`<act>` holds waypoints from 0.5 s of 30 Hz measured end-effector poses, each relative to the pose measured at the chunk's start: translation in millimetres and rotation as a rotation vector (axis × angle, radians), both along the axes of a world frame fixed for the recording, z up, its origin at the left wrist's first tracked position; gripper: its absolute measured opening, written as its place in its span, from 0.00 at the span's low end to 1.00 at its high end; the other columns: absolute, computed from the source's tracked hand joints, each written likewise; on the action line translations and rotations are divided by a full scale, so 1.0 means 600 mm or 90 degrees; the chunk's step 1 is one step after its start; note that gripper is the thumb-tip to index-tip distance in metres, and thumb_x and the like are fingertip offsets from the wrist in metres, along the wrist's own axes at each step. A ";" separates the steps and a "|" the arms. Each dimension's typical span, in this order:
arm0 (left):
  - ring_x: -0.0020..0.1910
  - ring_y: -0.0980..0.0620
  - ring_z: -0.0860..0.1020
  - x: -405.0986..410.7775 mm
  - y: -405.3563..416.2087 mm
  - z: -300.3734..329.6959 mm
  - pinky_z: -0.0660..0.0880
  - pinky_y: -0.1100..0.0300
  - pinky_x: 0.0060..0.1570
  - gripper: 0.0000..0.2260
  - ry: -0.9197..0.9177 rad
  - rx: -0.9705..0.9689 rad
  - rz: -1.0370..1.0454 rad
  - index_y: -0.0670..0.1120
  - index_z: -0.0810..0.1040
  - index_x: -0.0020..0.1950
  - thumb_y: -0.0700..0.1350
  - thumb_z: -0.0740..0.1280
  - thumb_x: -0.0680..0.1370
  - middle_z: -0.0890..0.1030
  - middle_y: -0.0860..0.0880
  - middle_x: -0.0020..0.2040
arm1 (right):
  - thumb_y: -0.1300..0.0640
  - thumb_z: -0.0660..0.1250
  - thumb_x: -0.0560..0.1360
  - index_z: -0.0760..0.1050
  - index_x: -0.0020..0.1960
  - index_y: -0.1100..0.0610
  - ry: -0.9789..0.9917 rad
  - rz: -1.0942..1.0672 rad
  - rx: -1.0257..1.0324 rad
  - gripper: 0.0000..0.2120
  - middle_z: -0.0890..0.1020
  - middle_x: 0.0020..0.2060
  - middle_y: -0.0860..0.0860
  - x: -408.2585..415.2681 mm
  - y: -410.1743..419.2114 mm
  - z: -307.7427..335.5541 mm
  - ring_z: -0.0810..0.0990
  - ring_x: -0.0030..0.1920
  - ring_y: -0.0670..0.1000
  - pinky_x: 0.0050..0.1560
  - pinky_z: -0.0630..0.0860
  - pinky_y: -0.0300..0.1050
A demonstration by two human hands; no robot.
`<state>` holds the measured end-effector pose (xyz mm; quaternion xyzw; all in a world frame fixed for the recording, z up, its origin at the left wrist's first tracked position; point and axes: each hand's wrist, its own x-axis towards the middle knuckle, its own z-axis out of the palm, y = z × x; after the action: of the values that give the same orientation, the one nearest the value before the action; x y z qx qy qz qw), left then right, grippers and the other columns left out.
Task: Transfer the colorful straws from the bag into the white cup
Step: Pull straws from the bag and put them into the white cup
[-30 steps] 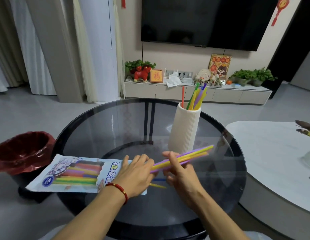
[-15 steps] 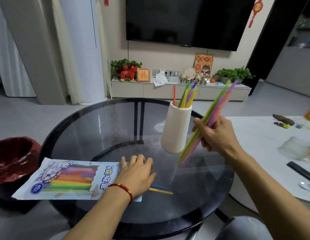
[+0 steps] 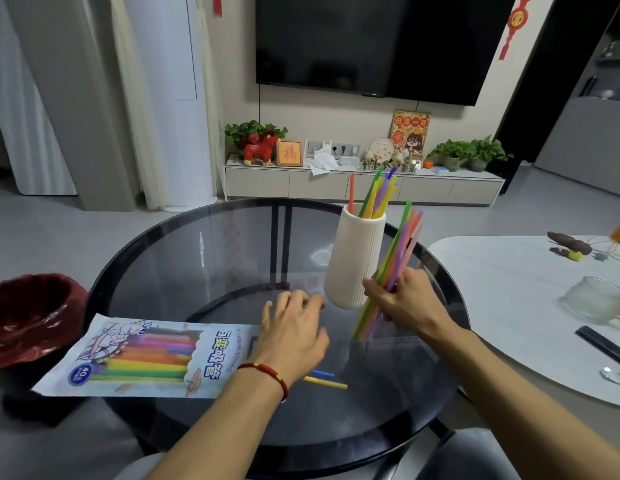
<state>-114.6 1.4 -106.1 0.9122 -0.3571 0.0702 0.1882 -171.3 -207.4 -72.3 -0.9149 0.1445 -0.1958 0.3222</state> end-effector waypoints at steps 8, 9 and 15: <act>0.63 0.51 0.68 -0.016 -0.029 0.019 0.70 0.54 0.63 0.17 -0.014 -0.172 -0.015 0.51 0.70 0.66 0.47 0.64 0.77 0.73 0.51 0.61 | 0.53 0.69 0.81 0.85 0.39 0.57 -0.236 0.015 0.166 0.15 0.82 0.23 0.56 -0.018 -0.032 0.095 0.78 0.20 0.52 0.22 0.76 0.40; 0.64 0.51 0.68 -0.014 -0.033 0.021 0.71 0.53 0.63 0.18 -0.001 -0.187 -0.004 0.51 0.69 0.67 0.46 0.64 0.77 0.73 0.51 0.62 | 0.54 0.69 0.81 0.84 0.39 0.58 -0.298 0.013 0.211 0.15 0.82 0.24 0.57 -0.012 -0.038 0.118 0.78 0.20 0.53 0.21 0.75 0.41; 0.65 0.51 0.67 -0.010 -0.060 0.016 0.69 0.53 0.65 0.21 -0.013 -0.141 0.056 0.53 0.65 0.70 0.48 0.64 0.77 0.71 0.52 0.65 | 0.58 0.66 0.81 0.81 0.39 0.66 -0.433 -0.031 0.205 0.16 0.82 0.28 0.64 0.051 -0.072 0.225 0.79 0.22 0.59 0.22 0.77 0.46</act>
<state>-120.4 -34.3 -96.7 0.9000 -0.3086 0.1264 0.2806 -140.5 -250.5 62.4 -0.7314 0.0797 -0.4706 0.4871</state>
